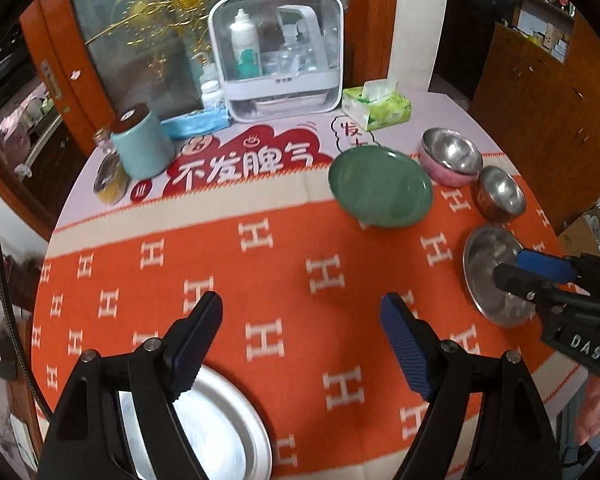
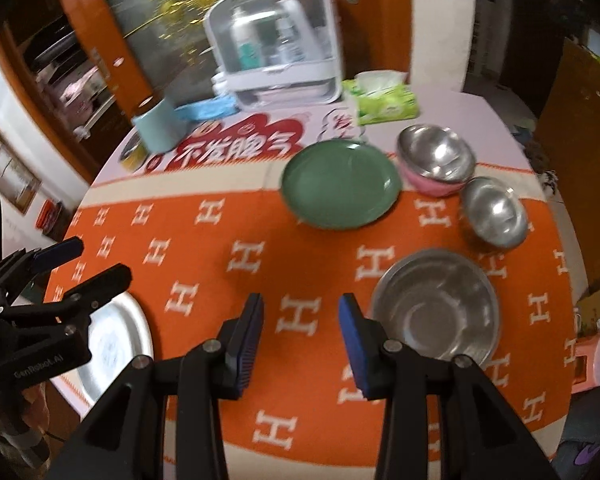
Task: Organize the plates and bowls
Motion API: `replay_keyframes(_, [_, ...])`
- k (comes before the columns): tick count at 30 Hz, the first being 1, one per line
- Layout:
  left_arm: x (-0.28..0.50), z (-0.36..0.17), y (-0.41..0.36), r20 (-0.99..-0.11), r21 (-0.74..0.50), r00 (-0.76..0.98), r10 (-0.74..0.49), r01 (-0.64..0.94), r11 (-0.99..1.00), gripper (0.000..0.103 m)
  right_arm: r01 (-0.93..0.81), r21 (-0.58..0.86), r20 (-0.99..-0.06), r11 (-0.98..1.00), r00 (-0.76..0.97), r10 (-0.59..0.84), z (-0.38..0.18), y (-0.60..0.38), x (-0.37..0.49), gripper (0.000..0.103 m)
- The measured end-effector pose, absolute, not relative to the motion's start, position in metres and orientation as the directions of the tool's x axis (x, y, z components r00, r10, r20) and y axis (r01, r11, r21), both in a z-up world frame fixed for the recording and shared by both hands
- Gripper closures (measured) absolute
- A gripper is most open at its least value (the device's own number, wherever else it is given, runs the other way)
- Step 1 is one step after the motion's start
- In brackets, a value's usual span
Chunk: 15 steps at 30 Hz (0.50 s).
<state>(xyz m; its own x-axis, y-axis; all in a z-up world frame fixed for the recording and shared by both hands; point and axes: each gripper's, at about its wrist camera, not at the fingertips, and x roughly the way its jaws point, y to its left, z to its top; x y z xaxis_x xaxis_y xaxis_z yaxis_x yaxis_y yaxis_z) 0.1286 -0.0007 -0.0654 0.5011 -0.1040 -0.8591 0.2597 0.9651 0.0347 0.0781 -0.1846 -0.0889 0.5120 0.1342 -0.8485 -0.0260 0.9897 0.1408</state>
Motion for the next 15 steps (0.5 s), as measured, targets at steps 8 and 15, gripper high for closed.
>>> replay_keyframes(8, [0.176,-0.065,-0.018,-0.853,0.064,0.513,-0.096,0.285,0.956,0.023,0.052,0.156,-0.847,0.986,0.521,0.107,-0.082,-0.216,0.117,0.064])
replay_keyframes(15, [0.222,-0.070,-0.037,-0.855,0.053,0.507,-0.111,0.298,0.953,0.023,0.099,0.169,-0.842,0.981,0.531,0.092,-0.076,-0.237,0.148,0.064])
